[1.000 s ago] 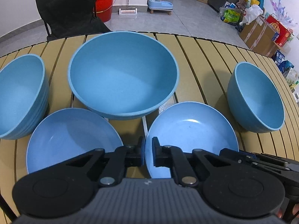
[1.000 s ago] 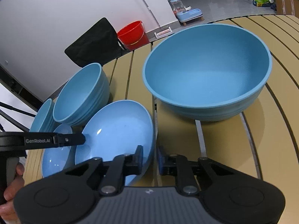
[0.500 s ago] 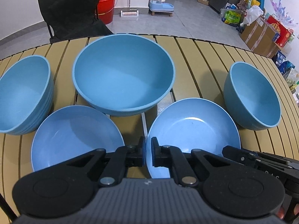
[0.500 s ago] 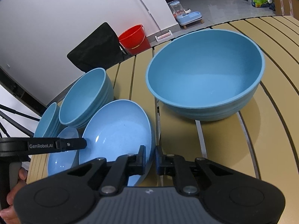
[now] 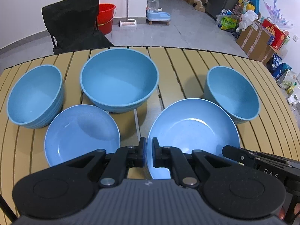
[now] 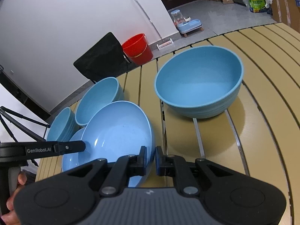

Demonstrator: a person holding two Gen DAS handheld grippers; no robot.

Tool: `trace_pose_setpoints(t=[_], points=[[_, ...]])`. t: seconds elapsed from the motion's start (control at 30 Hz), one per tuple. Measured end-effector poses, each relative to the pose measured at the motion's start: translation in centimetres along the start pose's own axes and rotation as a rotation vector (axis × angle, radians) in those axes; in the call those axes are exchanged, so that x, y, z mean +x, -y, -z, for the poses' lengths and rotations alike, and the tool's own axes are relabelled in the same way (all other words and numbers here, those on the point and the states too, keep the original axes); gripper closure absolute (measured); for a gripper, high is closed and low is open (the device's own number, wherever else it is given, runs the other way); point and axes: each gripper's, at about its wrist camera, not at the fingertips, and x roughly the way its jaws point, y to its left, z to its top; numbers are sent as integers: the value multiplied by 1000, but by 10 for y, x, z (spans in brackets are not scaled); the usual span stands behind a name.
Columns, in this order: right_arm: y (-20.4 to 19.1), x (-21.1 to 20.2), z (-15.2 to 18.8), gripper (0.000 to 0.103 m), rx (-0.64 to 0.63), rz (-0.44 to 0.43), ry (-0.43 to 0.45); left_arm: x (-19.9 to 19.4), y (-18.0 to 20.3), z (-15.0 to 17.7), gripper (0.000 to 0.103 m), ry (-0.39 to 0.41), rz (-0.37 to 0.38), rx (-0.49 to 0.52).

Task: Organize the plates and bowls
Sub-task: 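Lift the shallow blue plate with both grippers and carry it over the cream plate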

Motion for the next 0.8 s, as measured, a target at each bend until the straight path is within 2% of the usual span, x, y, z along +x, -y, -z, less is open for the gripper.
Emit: trace_pose_setpoints(t=[0.8], points=[[-22,-101,38,94,-33,-23,81,-99,27,57,96,83,-8,8]])
